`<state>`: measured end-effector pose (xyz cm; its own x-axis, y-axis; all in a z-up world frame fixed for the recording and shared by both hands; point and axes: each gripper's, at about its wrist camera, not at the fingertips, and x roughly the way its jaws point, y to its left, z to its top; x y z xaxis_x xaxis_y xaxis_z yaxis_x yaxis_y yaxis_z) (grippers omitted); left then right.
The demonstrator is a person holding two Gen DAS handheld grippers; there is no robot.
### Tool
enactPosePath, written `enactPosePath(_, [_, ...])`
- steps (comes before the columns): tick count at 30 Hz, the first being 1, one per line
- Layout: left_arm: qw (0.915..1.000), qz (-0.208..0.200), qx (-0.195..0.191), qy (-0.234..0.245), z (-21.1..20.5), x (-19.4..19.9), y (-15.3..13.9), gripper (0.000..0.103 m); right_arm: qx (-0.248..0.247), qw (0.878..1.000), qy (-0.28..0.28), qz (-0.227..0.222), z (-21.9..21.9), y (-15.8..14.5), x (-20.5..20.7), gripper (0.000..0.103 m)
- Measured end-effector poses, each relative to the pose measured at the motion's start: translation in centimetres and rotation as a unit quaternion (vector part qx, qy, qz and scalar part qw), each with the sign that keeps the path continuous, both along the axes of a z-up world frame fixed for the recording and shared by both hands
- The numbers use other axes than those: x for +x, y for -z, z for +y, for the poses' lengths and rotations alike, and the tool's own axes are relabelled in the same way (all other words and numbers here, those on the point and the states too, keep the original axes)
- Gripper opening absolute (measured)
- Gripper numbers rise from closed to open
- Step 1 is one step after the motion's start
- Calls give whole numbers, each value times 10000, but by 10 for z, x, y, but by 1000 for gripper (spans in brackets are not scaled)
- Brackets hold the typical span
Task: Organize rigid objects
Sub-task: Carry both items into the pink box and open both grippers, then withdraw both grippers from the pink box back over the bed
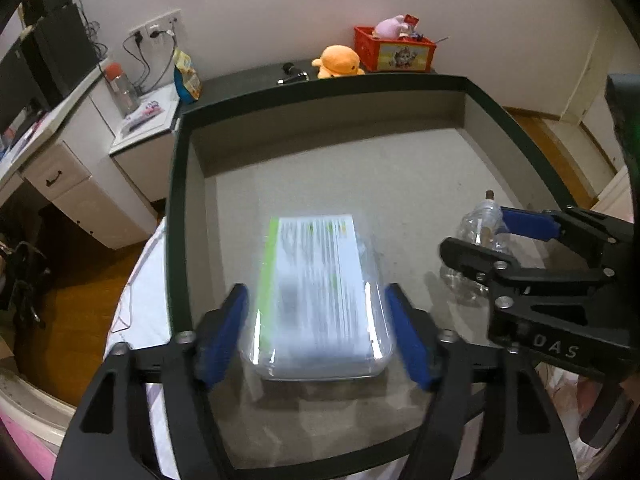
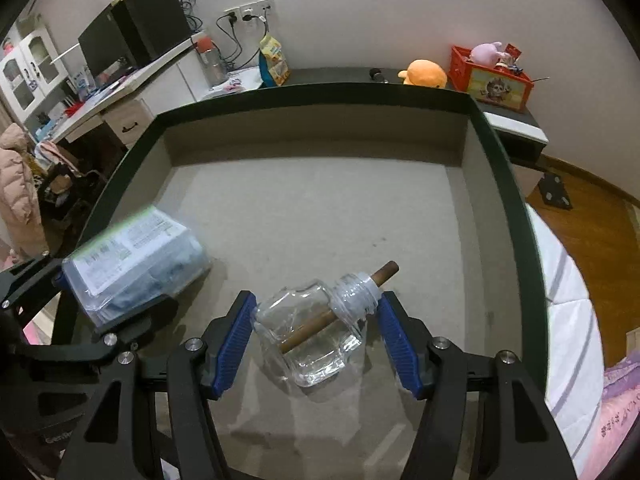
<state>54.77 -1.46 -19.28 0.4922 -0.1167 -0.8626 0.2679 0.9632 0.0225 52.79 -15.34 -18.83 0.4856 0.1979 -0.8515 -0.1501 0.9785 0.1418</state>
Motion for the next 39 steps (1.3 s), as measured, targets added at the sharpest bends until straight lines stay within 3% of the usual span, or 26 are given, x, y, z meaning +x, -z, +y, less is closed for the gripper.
enactPosePath(2, [9999, -93, -133, -12, 6, -2, -7, 84, -37, 10000, 27, -81, -1, -7, -3, 68])
enactPosePath(4, [9992, -206, -344, -3, 14, -11, -20, 88, 17, 9997, 102, -242, -6, -19, -10, 81])
enactPosePath(10, [9922, -1189, -366, -91, 22, -74, -73, 94, 178, 9955, -24, -928, -9, -70, -49, 82])
enactPosePath(13, [9818, -1840, -418, -217, 29, -124, -102, 103, 148, 9893, -104, -1446, -5, -99, -89, 85])
enactPosePath(17, [9618, -2648, -552, -415, 39, -192, -131, 103, 113, 9774, -203, -2103, 0, -130, -152, 86])
enactPosePath(24, [9310, -3556, -460, -690, 38, -302, -143, 103, -214, 9477, 35, -3184, 6, -147, -259, 87])
enactPosePath(29, [9202, -3813, -359, -806, 32, -358, -136, 103, -269, 9280, 434, -3691, -1, -140, -329, 87])
enactPosePath(33, [9216, -3775, -295, -849, 28, -384, -127, 103, -424, 9162, 672, -3927, -1, -130, -372, 87])
enactPosePath(39, [9180, -3855, -418, -836, 26, -409, -128, 103, -402, 9092, 752, -4075, -5, -130, -408, 87])
